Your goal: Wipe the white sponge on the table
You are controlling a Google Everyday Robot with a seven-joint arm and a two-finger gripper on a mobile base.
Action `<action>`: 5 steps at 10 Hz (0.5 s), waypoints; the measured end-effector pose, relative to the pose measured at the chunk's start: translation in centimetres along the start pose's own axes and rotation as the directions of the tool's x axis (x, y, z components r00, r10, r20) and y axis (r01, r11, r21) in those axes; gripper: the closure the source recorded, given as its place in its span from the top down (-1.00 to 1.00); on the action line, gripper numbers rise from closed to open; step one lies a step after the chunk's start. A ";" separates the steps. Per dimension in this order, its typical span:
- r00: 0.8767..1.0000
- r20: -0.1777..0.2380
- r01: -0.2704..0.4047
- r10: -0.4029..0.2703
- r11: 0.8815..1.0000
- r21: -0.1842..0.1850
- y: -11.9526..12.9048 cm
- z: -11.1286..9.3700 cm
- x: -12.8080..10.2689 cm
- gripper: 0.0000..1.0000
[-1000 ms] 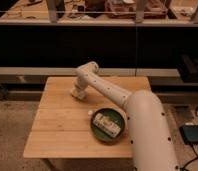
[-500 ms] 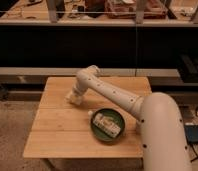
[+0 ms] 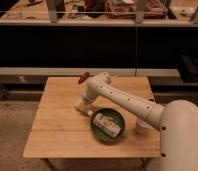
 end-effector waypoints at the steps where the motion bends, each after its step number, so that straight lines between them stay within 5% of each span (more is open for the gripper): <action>1: 1.000 0.009 -0.019 0.020 1.000 -0.007 0.5 -0.4 -1.2 -0.33; 5: 0.992 0.040 -0.116 0.121 0.988 -0.102 5.8 -1.7 -4.9 -0.33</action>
